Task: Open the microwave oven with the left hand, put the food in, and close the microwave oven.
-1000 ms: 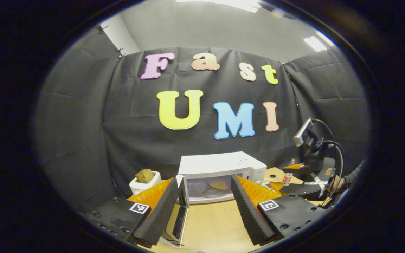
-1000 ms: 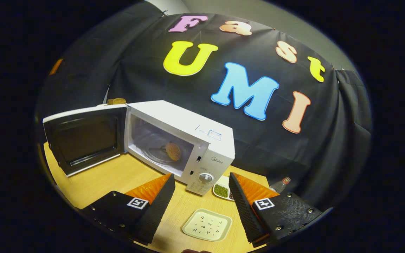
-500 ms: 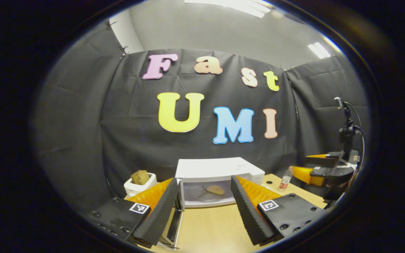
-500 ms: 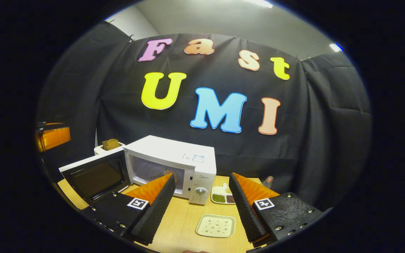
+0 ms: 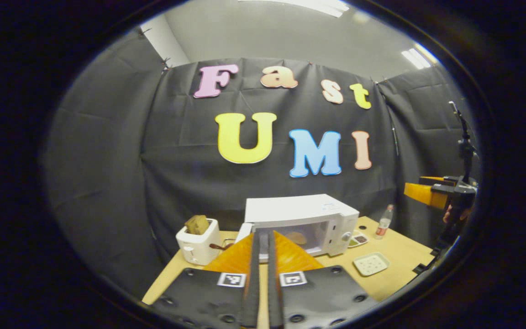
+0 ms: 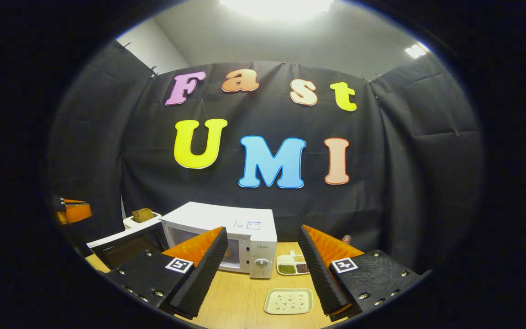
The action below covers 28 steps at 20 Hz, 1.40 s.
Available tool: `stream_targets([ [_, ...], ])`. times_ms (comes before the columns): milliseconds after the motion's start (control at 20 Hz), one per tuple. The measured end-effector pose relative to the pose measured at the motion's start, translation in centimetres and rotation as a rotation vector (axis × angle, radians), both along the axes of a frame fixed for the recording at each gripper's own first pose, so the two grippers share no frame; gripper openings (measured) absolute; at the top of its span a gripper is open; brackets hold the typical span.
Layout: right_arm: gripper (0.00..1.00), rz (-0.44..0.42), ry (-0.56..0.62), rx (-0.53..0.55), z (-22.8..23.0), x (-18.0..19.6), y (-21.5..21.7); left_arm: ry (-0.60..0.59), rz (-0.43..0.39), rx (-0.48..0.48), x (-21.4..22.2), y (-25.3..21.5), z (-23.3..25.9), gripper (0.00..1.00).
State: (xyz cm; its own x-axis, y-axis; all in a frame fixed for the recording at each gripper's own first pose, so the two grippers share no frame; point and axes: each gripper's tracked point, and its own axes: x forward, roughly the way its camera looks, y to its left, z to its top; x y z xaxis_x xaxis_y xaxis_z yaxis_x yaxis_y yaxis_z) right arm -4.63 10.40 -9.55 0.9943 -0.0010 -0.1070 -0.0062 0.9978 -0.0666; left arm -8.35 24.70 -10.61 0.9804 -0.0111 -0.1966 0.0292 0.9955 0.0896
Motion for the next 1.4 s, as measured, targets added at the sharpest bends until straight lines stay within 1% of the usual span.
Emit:
stream_targets([
  [50, 0.95, -0.008, 0.013, 0.006, -0.4, 0.2, -0.2, 0.018, -0.011, -0.011, -0.5, 0.3, -0.3, 0.08],
  [100, 0.96, -0.009, 0.021, 0.016, -0.6, 0.3, -0.2, 0.034, -0.012, -0.013, -0.9, 0.8, -0.7, 0.06],
  [150, 0.95, -0.011, 0.024, 0.021, -0.7, 0.4, -0.2, 0.049, 0.001, 0.004, -1.3, 1.7, -1.4, 0.08],
  [250, 0.95, -0.006, 0.016, 0.012, -0.8, 0.6, -0.2, 0.078, 0.04, 0.049, -2.0, 4.7, -2.5, 0.08],
  [400, 0.95, 0.024, 0.004, 0.018, -0.4, 0.5, 0.4, 0.115, 0.121, 0.09, -3.3, 9.2, -4.2, 0.08],
  [500, 0.95, 0.032, -0.001, 0.018, -0.3, 0.5, 0.2, 0.133, 0.161, 0.086, -3.8, 11.5, -5.3, 0.07],
  [600, 0.94, 0.027, 0.003, 0.0, -0.3, 0.4, 0.2, 0.184, 0.165, 0.08, -4.1, 12.8, -7.6, 0.08],
  [700, 0.95, 0.036, 0.015, -0.013, -0.5, 0.2, 0.5, 0.245, 0.144, 0.081, -4.4, 13.3, -10.3, 0.07],
  [950, 0.95, 0.04, 0.021, -0.038, -0.3, 0.0, 0.5, 0.343, 0.068, 0.053, -5.3, 12.3, -14.0, 0.08],
  [1200, 0.95, 0.052, 0.021, -0.041, -0.3, 0.5, 0.8, 0.359, 0.012, 0.039, -5.9, 9.7, -14.5, 0.07],
  [1400, 0.95, 0.066, 0.023, -0.013, -0.2, 1.1, 0.5, 0.367, -0.046, 0.019, -6.2, 5.5, -14.5, 0.07],
])
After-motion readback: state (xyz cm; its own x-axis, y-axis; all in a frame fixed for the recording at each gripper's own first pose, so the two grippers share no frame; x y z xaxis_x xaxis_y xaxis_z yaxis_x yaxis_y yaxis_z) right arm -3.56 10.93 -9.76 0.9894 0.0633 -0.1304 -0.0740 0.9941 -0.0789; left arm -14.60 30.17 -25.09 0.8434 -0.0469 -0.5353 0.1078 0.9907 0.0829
